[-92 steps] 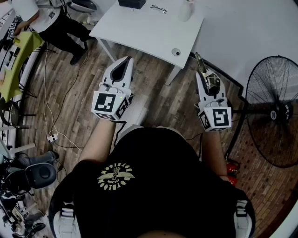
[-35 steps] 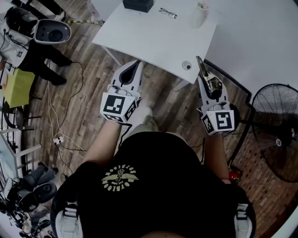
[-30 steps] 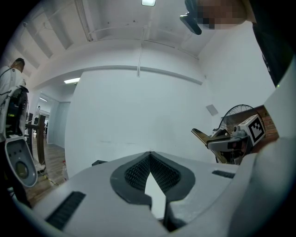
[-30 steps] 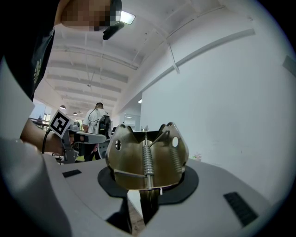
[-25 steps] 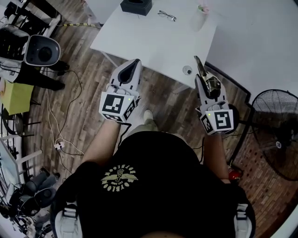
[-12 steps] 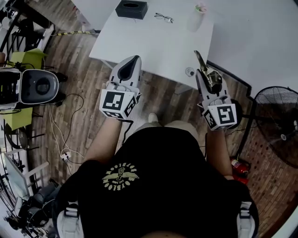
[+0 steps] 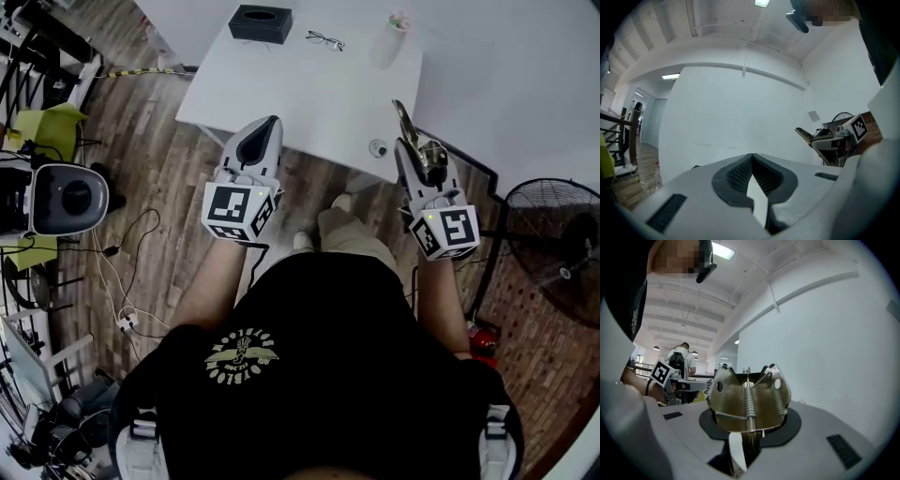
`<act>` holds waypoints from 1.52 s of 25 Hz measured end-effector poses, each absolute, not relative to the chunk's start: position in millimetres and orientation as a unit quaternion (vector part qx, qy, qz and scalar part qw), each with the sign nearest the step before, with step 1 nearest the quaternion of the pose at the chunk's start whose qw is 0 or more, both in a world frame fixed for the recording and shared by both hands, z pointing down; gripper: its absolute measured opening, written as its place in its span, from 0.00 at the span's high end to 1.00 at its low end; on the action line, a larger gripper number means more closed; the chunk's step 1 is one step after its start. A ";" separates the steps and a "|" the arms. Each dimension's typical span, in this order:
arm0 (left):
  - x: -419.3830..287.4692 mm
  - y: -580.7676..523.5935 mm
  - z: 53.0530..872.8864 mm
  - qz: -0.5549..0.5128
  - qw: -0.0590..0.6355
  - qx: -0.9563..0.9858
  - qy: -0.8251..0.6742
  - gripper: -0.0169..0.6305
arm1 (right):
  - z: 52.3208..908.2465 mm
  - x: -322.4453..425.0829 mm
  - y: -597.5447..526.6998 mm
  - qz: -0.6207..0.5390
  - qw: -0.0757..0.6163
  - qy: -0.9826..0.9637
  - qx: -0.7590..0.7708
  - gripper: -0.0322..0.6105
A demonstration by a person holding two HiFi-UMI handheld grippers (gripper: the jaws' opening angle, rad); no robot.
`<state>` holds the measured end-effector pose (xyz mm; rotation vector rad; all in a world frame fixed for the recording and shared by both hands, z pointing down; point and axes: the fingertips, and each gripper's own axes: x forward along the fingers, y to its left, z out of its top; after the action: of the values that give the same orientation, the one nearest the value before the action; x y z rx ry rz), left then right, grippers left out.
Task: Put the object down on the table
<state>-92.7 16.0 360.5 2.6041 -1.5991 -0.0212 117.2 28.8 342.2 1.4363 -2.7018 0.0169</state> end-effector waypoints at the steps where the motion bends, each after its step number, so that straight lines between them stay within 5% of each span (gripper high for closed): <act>1: -94.2 15.4 360.0 -0.007 0.043 0.850 -0.525 0.96 | 341.9 115.7 27.1 0.006 0.041 -0.884 0.467 0.77; 38: -100.1 -109.4 390.9 0.017 0.065 0.823 -0.564 0.96 | 364.0 102.8 -113.1 0.014 0.043 -0.909 0.413 0.77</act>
<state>-100.1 -109.4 390.9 2.4848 -1.7013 0.0527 102.8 -113.1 364.0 1.2641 -2.7818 0.0420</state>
